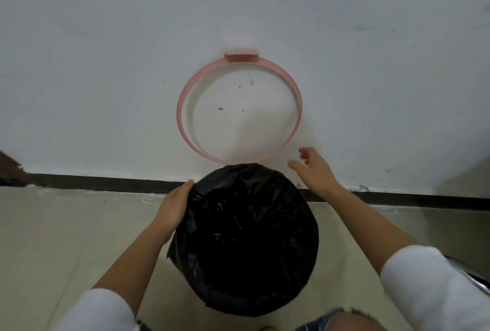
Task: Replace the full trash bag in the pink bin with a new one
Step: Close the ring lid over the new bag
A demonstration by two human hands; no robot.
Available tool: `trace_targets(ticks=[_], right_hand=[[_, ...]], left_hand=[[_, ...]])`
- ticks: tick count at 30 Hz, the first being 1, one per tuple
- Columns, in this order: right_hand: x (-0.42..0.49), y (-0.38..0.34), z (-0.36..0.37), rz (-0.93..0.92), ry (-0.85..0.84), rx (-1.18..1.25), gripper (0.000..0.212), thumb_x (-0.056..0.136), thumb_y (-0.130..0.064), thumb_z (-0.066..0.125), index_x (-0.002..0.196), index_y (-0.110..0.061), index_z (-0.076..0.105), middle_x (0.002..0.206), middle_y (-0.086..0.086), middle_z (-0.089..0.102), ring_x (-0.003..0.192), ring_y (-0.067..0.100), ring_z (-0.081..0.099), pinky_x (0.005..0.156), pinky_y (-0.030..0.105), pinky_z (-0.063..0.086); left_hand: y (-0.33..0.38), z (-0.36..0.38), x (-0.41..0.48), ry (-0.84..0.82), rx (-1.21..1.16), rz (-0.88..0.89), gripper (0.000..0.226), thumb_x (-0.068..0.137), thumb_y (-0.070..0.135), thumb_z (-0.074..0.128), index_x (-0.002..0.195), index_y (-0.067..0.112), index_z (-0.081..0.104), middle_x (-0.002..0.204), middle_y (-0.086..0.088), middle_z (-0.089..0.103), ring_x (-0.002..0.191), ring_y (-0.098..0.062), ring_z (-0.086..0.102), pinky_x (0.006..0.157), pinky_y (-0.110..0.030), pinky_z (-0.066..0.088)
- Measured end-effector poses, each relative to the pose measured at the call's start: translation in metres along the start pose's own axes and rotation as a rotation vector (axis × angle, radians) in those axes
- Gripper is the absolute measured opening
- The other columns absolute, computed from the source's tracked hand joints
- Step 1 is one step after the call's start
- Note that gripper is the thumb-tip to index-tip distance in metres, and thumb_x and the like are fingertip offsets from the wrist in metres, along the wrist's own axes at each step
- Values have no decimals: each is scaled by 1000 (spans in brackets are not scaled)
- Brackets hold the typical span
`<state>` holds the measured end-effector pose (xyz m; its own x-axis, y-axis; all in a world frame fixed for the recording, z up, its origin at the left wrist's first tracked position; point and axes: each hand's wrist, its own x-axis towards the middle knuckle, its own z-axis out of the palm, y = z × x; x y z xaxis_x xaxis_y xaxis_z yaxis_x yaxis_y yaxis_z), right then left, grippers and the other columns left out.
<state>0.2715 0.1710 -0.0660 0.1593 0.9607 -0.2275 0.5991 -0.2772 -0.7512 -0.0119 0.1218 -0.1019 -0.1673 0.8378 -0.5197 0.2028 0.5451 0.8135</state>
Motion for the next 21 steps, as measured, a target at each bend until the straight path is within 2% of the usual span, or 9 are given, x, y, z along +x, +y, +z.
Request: trace_targets(ticks=[2,5,9,13,17,19,21], right_hand=[[5,-34,-15,-123,193,52,50,90,-26,58,134,-7,44,131,10,52,110,18,49,91,26,38],[14,-77,-31,-327,413,-16,38,87,-22,61,120,-5,52,116,12,54,100,18,49,89,33,45],[23,-106,-31,-406,534,-266,26,84,-21,57,102,-2,54,106,16,55,94,30,53,77,43,48],[21,-107,-34,-415,562,-353,17,85,-15,51,94,-1,55,99,16,57,89,33,55,73,44,48],[4,-99,-43,-416,464,-229,18,84,-16,57,97,-5,55,84,7,58,78,25,57,67,37,46],[-14,-91,-48,-425,391,-118,22,83,-17,61,103,-10,54,84,1,60,80,19,58,68,32,49],[-38,-80,-55,-440,335,-36,24,82,-17,66,103,-16,56,84,-3,65,83,13,58,67,19,43]], left_hand=[[-1,1,-2,103,15,77,41,94,43,38,99,17,69,106,-3,67,99,-21,60,90,-38,41],[-7,4,-12,169,71,144,35,95,33,39,106,10,64,109,-4,62,102,-22,55,90,-36,40],[-16,5,-23,209,151,135,31,95,30,39,100,10,63,100,-5,63,94,-24,55,79,-33,36],[-24,-2,-28,239,238,115,33,93,28,39,92,7,64,94,-10,66,94,-32,59,75,-35,39],[-27,-12,-30,114,62,29,30,87,33,42,90,15,67,95,-8,70,93,-29,64,88,-44,51],[-24,-14,-33,62,-46,-22,30,89,28,43,94,14,68,92,-10,69,86,-29,62,80,-41,50],[-19,-16,-38,15,-110,-57,32,92,25,40,98,10,67,85,-10,66,78,-27,57,66,-32,44]])
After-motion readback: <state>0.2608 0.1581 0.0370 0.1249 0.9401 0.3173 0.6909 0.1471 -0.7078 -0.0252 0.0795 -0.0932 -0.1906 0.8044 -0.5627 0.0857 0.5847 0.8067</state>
